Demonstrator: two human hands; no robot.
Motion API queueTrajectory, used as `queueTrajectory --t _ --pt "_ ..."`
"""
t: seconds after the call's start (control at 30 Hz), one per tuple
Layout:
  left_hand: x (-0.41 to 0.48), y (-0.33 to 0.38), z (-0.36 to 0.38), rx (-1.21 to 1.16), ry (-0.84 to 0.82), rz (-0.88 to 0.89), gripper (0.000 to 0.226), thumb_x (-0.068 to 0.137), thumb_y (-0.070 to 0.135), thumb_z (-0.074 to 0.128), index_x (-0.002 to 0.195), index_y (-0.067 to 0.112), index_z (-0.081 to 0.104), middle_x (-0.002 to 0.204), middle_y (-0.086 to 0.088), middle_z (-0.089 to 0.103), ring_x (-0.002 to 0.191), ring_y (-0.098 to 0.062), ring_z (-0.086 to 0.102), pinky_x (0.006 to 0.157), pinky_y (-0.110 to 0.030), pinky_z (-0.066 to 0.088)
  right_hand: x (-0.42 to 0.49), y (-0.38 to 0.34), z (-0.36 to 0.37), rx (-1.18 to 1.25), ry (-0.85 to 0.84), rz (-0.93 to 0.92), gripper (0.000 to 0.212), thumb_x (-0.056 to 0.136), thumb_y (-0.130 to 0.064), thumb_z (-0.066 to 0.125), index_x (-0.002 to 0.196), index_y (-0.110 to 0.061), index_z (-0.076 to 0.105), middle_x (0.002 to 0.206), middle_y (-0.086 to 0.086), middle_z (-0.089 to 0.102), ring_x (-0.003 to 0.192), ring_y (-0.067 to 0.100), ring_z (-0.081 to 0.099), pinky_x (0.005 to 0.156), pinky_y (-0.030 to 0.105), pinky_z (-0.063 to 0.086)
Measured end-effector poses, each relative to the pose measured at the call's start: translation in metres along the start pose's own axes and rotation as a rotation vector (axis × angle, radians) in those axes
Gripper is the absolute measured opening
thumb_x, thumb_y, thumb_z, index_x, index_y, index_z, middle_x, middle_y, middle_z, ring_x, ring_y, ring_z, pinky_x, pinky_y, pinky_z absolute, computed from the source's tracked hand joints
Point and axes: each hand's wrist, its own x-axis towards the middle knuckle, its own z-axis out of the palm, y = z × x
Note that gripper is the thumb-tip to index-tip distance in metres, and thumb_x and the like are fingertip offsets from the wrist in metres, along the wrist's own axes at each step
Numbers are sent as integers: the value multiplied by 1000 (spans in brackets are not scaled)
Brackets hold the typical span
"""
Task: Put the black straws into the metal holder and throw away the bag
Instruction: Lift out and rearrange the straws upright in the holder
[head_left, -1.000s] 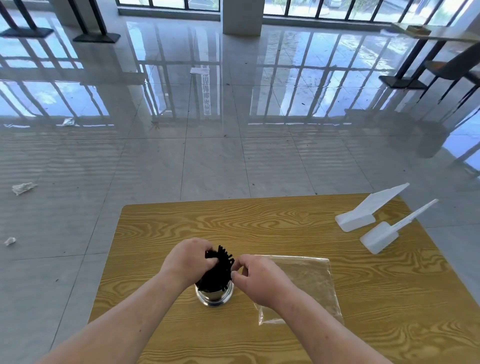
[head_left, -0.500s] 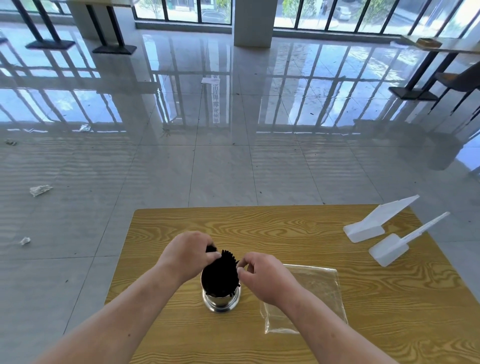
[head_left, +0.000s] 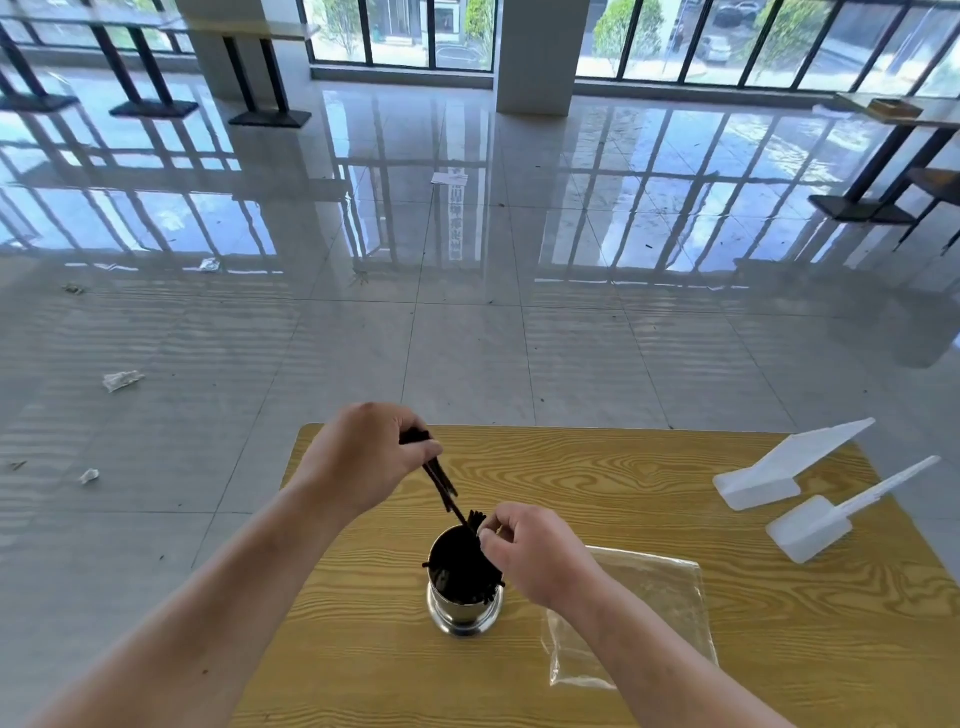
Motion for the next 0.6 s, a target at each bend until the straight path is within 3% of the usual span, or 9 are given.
queueTrajectory --t 0.23,0.3,0.4,0.5,0.6 --pt "-5 -1 -2 -170 308 32 6 85 39 84 81 37 80 74 34 68 66 3 67 57 -21 47 3 -8 3 161 47 -9 13 99 -38 63 92 -30 71 69 -8 67 56 3 52 54 28 48" --pt "-7 -3 1 -199 351 -2 5 86 40 83 84 37 81 73 28 70 67 1 68 58 -22 49 3 -11 2 168 160 -51 9 100 -38 64 96 -31 63 68 -7 60 55 4 47 52 29 43" --pt "-11 -5 6 -271 400 -41 4 89 38 82 89 34 81 76 17 74 71 -4 71 65 -30 58 0 -12 -1 166 291 -85 20 100 -42 64 90 -27 58 67 -7 56 55 4 44 53 28 41" --pt "-15 2 11 -340 461 -82 3 90 37 81 87 37 80 71 15 74 69 -6 72 61 -28 56 -2 -16 -3 277 119 -48 46 102 -55 62 78 -16 62 61 -5 58 53 9 45 55 32 43" --pt "-17 12 19 -490 442 -178 12 89 40 81 79 43 76 67 15 74 60 -6 70 51 -20 50 -2 -23 -4 375 -55 7 64 97 -76 54 97 -15 74 67 -2 71 50 10 51 53 27 47"
